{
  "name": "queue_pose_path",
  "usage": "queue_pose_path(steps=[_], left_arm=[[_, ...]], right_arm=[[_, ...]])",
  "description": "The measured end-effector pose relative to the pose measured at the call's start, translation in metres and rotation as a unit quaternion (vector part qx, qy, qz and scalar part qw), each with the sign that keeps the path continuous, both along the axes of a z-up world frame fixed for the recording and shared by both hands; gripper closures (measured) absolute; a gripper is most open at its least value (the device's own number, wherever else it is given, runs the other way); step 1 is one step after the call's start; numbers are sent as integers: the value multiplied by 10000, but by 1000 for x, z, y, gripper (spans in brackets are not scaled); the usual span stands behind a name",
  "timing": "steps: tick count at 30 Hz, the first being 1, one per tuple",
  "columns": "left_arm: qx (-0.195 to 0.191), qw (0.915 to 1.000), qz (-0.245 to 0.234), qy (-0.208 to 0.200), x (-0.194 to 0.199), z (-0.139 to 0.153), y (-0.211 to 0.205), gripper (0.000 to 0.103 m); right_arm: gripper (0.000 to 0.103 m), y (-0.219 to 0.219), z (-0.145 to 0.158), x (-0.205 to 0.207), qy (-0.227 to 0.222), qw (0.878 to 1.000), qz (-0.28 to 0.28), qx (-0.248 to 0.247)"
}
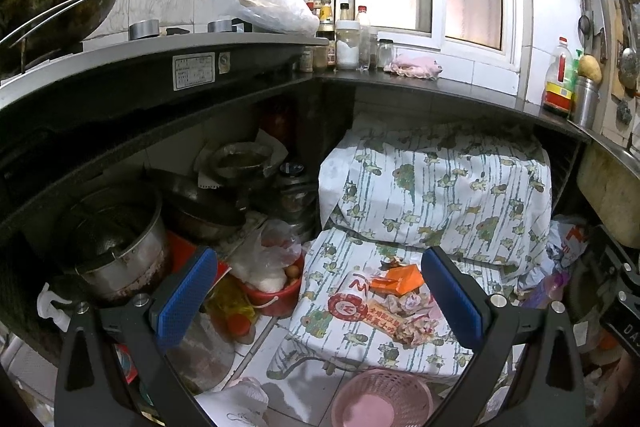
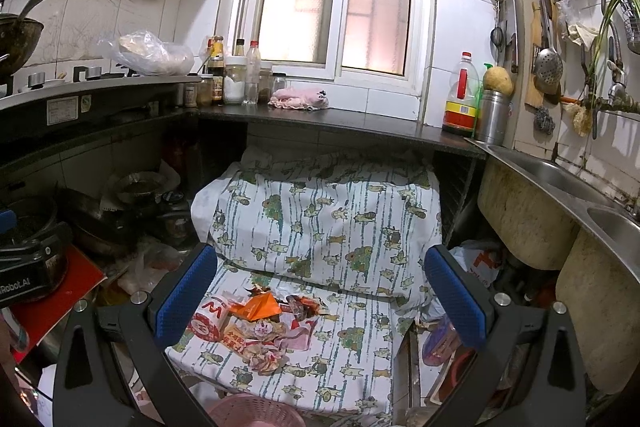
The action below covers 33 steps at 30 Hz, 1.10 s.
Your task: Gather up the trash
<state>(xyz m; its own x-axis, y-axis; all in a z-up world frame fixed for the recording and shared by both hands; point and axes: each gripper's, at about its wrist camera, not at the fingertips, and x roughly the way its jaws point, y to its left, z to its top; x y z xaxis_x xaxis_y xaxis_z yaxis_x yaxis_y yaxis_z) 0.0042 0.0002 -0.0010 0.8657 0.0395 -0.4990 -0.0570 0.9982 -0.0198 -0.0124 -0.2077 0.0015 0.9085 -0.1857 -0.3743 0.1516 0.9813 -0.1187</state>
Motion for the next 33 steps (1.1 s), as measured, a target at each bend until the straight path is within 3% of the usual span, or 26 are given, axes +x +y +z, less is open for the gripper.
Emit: queue_pose_path(steps=[33], left_arm=[[-12,10000,15,10,2,0,5,0]], right_arm=[[0,1,-1,-1,8,10000,-12,22]])
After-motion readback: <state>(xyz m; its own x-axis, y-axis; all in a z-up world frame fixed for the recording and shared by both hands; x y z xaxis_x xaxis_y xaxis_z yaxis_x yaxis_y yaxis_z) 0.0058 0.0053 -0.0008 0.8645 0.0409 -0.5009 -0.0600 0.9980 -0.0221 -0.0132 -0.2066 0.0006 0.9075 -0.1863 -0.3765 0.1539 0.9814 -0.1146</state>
